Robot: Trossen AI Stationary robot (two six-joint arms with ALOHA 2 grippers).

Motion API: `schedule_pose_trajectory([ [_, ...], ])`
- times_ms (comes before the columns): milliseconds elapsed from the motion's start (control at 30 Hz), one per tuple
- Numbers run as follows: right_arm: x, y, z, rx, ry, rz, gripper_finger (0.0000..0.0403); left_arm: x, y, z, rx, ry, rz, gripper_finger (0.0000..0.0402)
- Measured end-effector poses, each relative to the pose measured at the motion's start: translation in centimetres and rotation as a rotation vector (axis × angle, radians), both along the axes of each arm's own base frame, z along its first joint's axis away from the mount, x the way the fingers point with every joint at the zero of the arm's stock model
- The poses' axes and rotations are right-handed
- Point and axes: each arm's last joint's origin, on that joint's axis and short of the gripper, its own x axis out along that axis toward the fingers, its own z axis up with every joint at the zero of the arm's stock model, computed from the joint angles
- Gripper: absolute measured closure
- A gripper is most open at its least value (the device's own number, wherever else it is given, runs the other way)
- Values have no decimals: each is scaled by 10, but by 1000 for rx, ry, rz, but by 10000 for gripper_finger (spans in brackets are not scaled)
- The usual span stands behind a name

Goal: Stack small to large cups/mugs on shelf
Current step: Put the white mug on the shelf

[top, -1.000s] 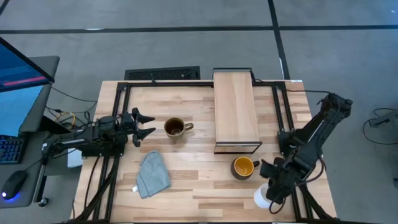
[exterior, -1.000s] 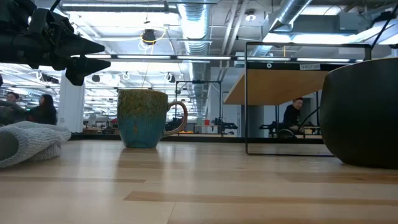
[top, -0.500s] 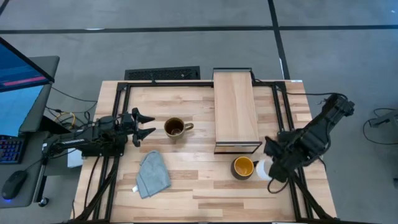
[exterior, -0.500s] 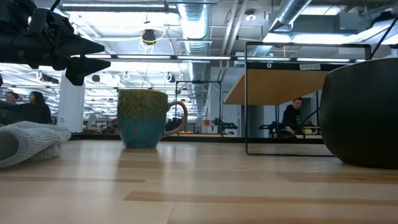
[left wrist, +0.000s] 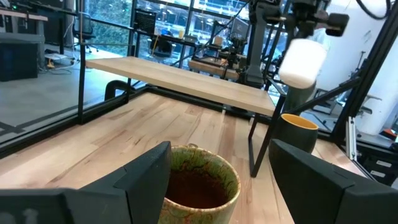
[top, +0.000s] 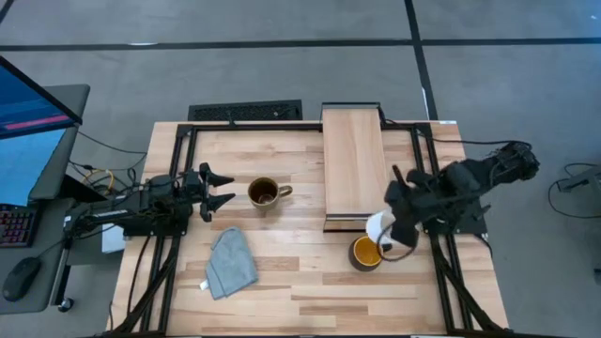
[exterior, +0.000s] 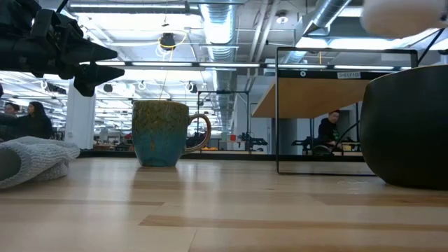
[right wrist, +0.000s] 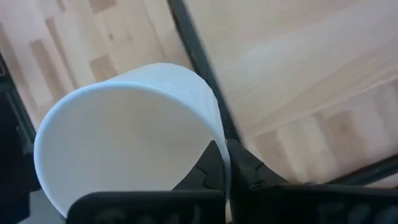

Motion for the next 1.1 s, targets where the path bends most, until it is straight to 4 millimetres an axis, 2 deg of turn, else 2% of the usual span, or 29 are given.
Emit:
schedule_pose_trajectory([
  [400,12,-50,22,-102,-65,-16,393,0,0,0,0,1,0,141],
  [533,14,-64,24,-120,-63,-51,393,0,0,0,0,1,0,141],
  [667,26,-72,17,-101,-15,-67,393,0,0,0,0,0,0,141],
  [900,60,-78,-9,-88,128,54,392,0,0,0,0,1,0,141],
  [1100,76,-87,-22,-51,192,91,392,0,0,0,0,1,0,141],
])
